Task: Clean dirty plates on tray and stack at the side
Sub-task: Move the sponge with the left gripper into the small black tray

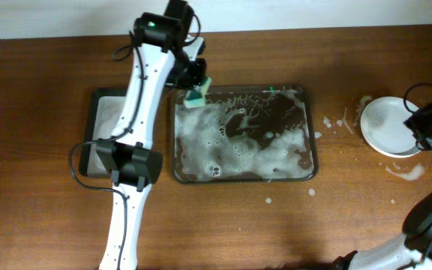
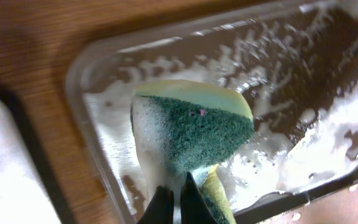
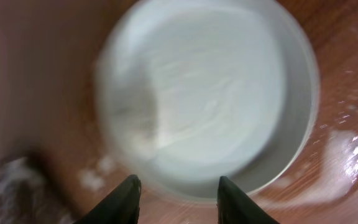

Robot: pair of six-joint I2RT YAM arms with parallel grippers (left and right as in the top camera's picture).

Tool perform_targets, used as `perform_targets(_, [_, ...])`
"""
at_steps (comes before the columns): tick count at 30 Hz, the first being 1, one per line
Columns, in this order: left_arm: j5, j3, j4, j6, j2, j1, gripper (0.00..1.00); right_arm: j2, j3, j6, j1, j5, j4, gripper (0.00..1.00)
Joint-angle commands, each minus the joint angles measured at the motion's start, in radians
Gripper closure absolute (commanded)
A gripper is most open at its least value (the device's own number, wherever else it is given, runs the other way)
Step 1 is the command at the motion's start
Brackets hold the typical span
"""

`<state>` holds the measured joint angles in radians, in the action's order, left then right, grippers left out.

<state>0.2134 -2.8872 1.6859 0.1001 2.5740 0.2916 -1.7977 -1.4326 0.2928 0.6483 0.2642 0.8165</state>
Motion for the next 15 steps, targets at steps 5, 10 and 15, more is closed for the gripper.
perform_targets(5, [-0.024, 0.021, 0.003, 0.019, -0.291, -0.105, 1.0, 0.185, -0.036, -0.077, -0.243, 0.039, 0.085, 0.52])
perform_targets(10, [-0.3, 0.412, 0.002, 0.071, -0.557, -0.121, 1.0, 0.181, -0.036, -0.128, -0.34, 0.035, 0.071, 0.46])
perform_targets(15, [-0.369, 0.848, -0.153, 0.129, -0.62, -0.245, 1.0, 0.181, -0.036, -0.129, -0.399, 0.035, 0.069, 0.45])
